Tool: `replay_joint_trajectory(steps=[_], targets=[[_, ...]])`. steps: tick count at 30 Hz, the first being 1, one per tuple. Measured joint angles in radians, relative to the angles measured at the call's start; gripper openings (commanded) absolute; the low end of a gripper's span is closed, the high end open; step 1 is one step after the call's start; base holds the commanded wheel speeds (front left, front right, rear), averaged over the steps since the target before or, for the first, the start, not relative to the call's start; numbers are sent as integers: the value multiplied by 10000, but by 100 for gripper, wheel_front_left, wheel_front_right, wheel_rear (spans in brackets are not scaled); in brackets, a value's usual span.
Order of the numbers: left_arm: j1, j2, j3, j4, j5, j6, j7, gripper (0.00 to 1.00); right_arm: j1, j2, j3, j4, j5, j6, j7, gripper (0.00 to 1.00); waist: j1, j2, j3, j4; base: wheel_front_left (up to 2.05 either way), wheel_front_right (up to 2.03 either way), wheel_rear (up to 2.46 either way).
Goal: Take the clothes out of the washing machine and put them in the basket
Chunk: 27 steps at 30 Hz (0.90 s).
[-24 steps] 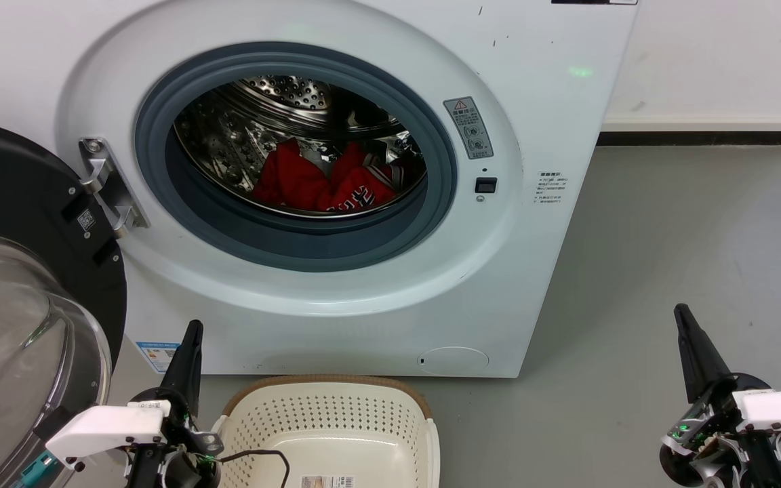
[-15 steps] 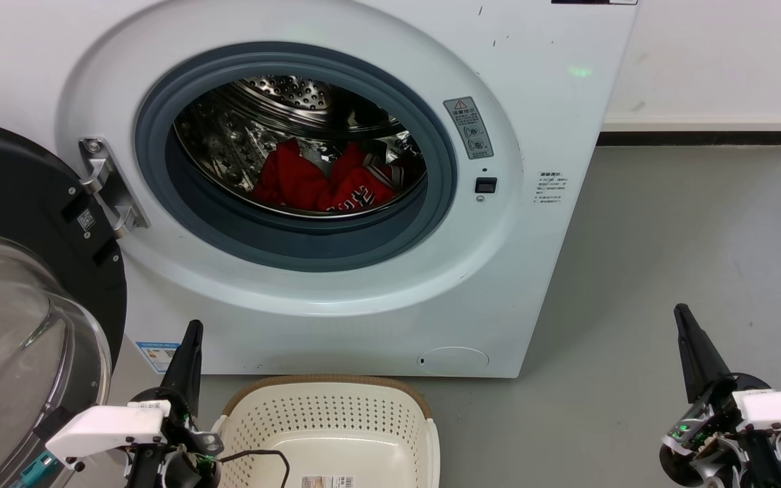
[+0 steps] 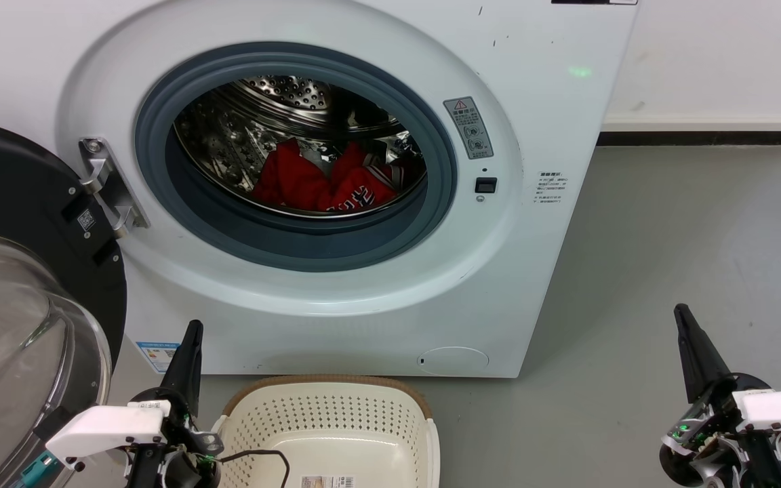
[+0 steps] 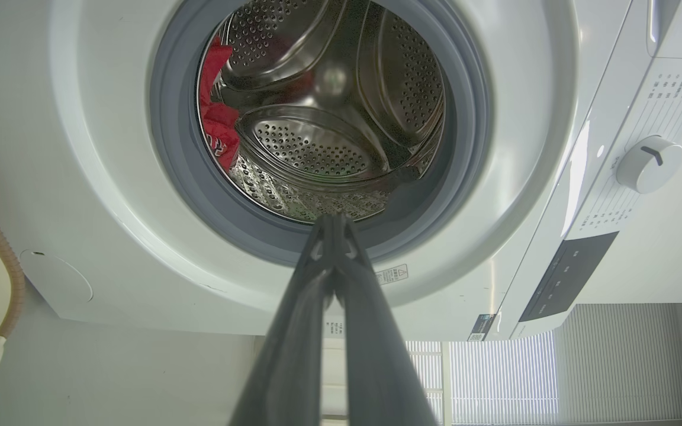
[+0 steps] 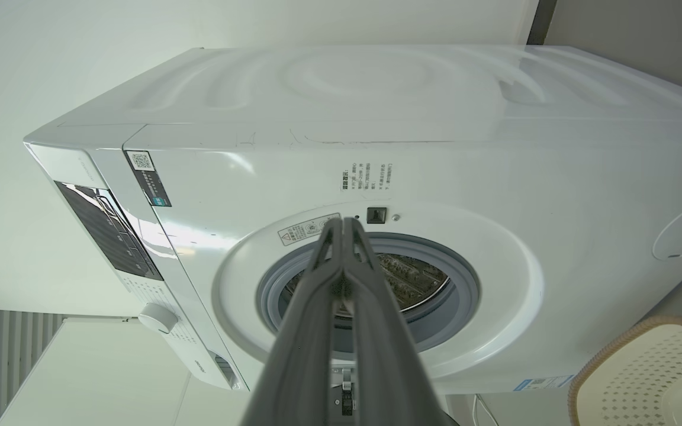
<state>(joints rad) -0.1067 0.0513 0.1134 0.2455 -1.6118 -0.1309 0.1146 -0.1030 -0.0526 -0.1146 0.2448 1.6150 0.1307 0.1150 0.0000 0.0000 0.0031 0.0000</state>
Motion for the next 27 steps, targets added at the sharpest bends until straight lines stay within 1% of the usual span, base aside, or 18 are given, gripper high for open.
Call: replay_joint_trajectory(steps=[7,8,12,17,20,27], targets=[[0,0,0,0,0,0,0,0,0,0,0,0,0,0,0,0,0,0,0,0,0,0,0],[3,-2,-2,13,0,2,0,100,3,2,0,12,0,0,0,100,0,0,0,0,0,0,0],[296,-33,-56,311,2,4,-25,100,275,12,12,303,4,0,-15,100,0,0,0,0,0,0,0],[404,-38,-86,169,234,6,-255,100,418,19,13,313,-211,0,-249,100,0,0,3,-2,0,0,0],[404,-38,-69,29,679,35,-407,100,427,23,-27,234,-646,0,-407,100,0,0,8,-6,0,0,0],[430,-36,-130,-493,2178,359,-734,100,489,33,-98,-150,-2054,0,-725,100,0,0,27,-21,0,0,0]])
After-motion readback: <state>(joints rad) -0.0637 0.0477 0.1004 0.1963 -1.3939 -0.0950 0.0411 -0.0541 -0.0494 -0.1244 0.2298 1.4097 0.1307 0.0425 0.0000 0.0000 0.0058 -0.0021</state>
